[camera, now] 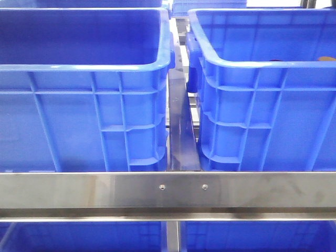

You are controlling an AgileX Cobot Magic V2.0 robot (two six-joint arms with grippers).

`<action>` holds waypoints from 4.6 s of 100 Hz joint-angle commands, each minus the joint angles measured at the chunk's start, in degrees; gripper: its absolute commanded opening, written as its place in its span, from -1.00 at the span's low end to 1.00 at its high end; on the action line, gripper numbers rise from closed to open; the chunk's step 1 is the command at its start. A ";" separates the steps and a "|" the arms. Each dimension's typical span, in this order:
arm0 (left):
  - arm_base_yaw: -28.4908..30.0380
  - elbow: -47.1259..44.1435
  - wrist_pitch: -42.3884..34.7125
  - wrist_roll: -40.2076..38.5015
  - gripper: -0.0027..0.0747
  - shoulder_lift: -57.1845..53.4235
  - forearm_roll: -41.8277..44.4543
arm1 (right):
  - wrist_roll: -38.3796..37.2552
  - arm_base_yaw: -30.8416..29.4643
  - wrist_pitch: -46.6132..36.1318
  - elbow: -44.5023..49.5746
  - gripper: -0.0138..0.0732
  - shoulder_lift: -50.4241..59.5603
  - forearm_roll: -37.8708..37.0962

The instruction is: Pick red and yellow buttons and place in box

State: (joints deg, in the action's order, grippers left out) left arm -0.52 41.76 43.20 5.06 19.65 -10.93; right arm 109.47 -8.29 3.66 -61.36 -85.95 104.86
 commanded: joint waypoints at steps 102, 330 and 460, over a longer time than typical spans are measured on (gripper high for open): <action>0.20 1.51 -4.34 -0.39 -0.98 0.70 -1.11 | -0.10 -0.24 8.62 31.46 0.13 55.68 5.03; -0.05 -19.49 -33.39 -5.06 -0.98 -8.36 11.87 | -0.10 -0.24 8.80 31.72 -0.95 55.68 5.03; -0.05 -44.27 -48.47 -10.50 -0.98 -21.84 18.56 | -0.10 -0.24 8.81 31.72 -0.95 55.62 5.03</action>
State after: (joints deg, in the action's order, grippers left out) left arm -0.52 -0.40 -0.54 -4.92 -0.33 7.76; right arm 109.26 -8.29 10.84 -28.07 -30.19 104.38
